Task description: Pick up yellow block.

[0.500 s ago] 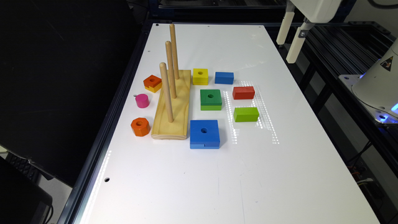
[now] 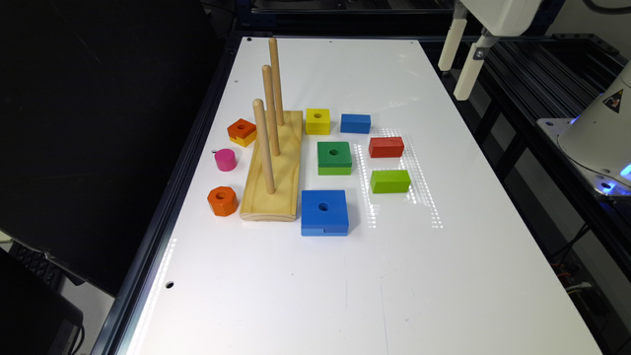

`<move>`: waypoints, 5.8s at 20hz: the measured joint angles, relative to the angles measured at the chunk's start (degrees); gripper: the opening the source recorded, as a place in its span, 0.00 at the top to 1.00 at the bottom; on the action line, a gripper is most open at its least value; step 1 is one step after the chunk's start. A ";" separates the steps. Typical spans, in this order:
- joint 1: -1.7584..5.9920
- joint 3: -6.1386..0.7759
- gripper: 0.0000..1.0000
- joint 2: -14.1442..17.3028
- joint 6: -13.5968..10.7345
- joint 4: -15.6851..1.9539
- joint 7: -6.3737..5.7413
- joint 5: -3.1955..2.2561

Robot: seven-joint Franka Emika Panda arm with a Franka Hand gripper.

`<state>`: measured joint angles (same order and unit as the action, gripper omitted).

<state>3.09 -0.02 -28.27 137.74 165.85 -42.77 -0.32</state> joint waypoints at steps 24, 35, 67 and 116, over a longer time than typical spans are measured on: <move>1.81 0.00 0.00 0.79 0.38 -1.62 1.24 -0.11; 3.65 -0.02 0.00 5.28 1.65 -4.75 2.85 -0.15; 5.82 -0.11 0.00 14.53 2.47 -12.88 4.99 -0.21; 9.72 -0.57 0.00 31.60 2.33 -31.82 8.88 -0.20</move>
<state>12.81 -0.59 3.34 140.07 134.04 -33.88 -0.52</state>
